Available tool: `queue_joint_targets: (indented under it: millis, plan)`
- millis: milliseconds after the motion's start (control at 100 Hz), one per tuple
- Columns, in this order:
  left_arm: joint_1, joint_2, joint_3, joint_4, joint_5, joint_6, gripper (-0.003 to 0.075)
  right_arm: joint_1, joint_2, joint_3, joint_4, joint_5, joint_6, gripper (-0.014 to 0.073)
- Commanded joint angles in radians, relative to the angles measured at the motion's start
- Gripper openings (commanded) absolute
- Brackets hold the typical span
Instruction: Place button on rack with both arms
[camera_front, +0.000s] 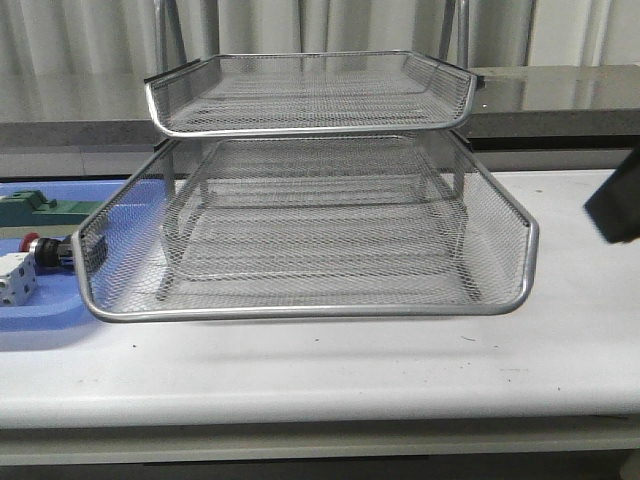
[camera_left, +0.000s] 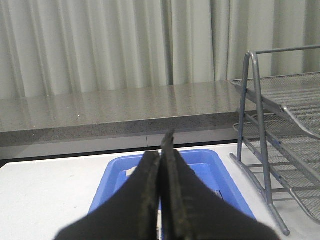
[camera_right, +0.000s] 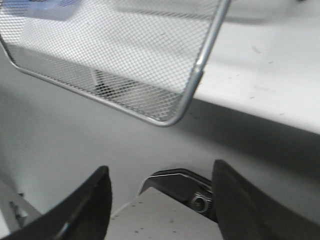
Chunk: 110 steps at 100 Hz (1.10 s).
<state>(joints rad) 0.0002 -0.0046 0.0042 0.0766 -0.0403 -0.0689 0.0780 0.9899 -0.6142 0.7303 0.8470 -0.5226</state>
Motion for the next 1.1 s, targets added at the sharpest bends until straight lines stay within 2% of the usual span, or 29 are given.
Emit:
queue_joint_targets:
  millis: [0,120,210,490,670,810,1050,1090]
  plan:
    - [-0.001,-0.03,0.034,-0.01,-0.083,-0.009,-0.002,0.001,-0.073,-0.082,-0.189,0.026,0.158,0.0454]
    - [-0.001,-0.03,0.034,-0.01,-0.083,-0.009,-0.002,0.001,-0.151,-0.128,-0.398,0.065,0.317,0.0454]
    - [-0.001,-0.03,0.034,-0.01,-0.083,-0.009,-0.002,0.001,-0.217,-0.135,-0.498,0.065,0.397,0.0454]
    - [-0.001,-0.03,0.034,-0.01,-0.083,-0.009,-0.002,0.001,-0.4,-0.135,-0.7,0.089,0.544,0.0454]
    - [-0.001,-0.03,0.034,-0.01,-0.083,-0.009,-0.002,0.001,-0.468,-0.135,-0.742,0.077,0.559,0.0429]
    - [-0.001,-0.03,0.034,-0.01,-0.083,-0.009,-0.002,0.001,-0.476,-0.135,-0.742,0.078,0.558,0.03]
    - [-0.001,-0.03,0.034,-0.01,-0.083,-0.009,-0.002,0.001,-0.476,-0.135,-0.742,0.081,0.558,-0.006]
    - [-0.001,-0.03,0.034,-0.01,-0.083,-0.009,-0.002,0.001,-0.476,-0.135,-0.742,0.081,0.558,-0.0067]
